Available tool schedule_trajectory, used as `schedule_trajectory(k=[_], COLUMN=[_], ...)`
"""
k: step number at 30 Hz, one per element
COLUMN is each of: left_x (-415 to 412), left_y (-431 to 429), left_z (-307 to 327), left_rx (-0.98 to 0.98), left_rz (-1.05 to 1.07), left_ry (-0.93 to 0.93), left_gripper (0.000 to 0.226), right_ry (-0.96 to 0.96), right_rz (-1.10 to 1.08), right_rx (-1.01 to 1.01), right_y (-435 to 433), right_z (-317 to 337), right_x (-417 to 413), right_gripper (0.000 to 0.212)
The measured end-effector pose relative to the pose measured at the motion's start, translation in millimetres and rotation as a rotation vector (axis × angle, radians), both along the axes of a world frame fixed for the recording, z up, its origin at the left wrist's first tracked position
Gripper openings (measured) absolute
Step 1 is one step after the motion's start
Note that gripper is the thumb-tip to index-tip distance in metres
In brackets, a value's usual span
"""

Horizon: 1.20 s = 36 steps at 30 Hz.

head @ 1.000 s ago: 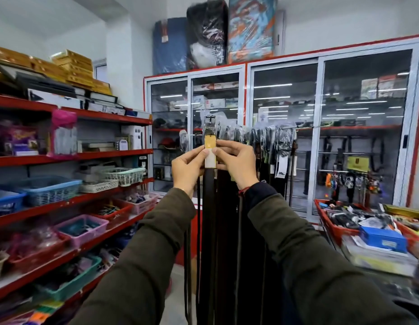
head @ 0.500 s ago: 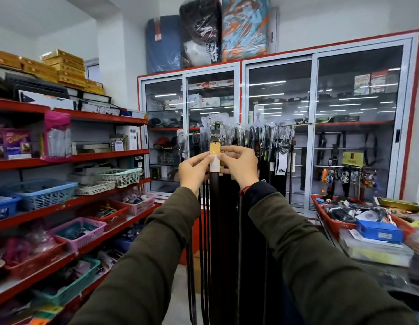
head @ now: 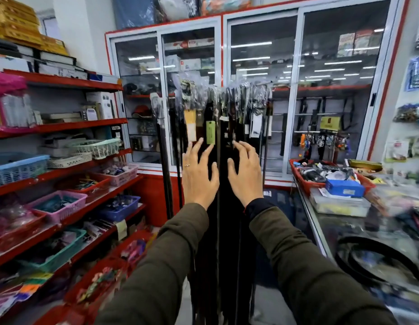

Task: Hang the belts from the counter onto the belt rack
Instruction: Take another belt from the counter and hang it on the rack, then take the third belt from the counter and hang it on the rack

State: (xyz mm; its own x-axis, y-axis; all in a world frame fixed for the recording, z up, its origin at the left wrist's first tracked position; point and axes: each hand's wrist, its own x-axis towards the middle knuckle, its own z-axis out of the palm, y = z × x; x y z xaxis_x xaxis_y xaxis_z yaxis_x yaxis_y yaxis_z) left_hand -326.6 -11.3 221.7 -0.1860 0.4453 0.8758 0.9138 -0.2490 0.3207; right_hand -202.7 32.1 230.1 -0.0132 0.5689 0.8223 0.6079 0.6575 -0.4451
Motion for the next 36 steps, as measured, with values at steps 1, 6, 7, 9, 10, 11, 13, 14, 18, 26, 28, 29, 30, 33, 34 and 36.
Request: schedule_trajectory(k=[1, 6, 7, 9, 10, 11, 13, 14, 18, 26, 28, 29, 30, 33, 34, 36], left_x=[9.5, 65.6, 79.9, 107.2, 122.5, 134.9, 164.1, 178.3, 235.8, 340.4, 362.7, 373.7, 384.3, 409.7, 416.6, 425.9], left_y=[1.6, 14.2, 16.9, 21.7, 23.4, 24.5, 27.1, 28.0, 31.5, 55.8, 67.5, 73.9, 80.5, 98.0, 102.2, 105.1], left_z=[-10.9, -65.6, -76.3, -96.6, -107.4, -116.9, -137.3, -147.5, -183.8, -228.2, -230.7, -231.0, -230.9, -229.7, -229.6, -228.2], left_rx=[-0.023, -0.166, -0.195, -0.255, -0.285, -0.309, -0.364, -0.392, -0.502, -0.86, -0.972, -1.023, -1.068, -1.131, -1.143, -1.157], left_rz=[-0.009, -0.089, -0.11, -0.153, -0.173, -0.19, -0.243, -0.275, -0.381, -0.679, -0.754, -0.774, -0.78, -0.699, -0.662, -0.607], left_ry=[0.033, 0.067, 0.063, 0.068, 0.077, 0.09, 0.103, 0.108, 0.163, 0.367, 0.442, 0.488, 0.538, 0.753, 0.835, 0.923], left_gripper=[0.049, 0.05, 0.05, 0.05, 0.05, 0.05, 0.05, 0.049, 0.048, 0.056, 0.057, 0.057, 0.057, 0.061, 0.064, 0.066], right_ry=[-0.019, -0.075, -0.086, -0.094, -0.086, -0.079, -0.057, -0.037, 0.128, 0.788, 0.904, 0.931, 0.933, 0.934, 0.956, 1.041], right_rz=[-0.041, -0.157, -0.189, -0.254, -0.28, -0.303, -0.361, -0.391, -0.501, -0.612, -0.575, -0.542, -0.517, -0.451, -0.443, -0.399], right_rx=[0.0, -0.101, -0.133, -0.209, -0.251, -0.285, -0.36, -0.402, -0.61, -0.996, -1.037, -1.048, -1.048, -1.102, -1.096, -1.037], right_y=[0.7, 1.8, 1.2, -1.0, -3.0, -5.4, -10.3, -12.8, -23.0, -27.8, -20.9, -17.9, -14.6, -6.4, -3.9, -1.1], right_z=[-10.4, -66.8, -79.1, -102.9, -115.2, -126.5, -149.4, -160.5, -198.6, -253.2, -263.4, -267.2, -271.6, -276.2, -278.1, -281.1], right_x=[10.7, 73.4, 88.8, 117.9, 134.0, 147.4, 177.8, 192.9, 254.0, 363.3, 375.1, 379.3, 383.5, 396.0, 398.9, 398.2], right_gripper=[0.048, 0.049, 0.049, 0.049, 0.05, 0.051, 0.053, 0.054, 0.06, 0.051, 0.034, 0.02, 0.016, 0.032, 0.033, 0.035])
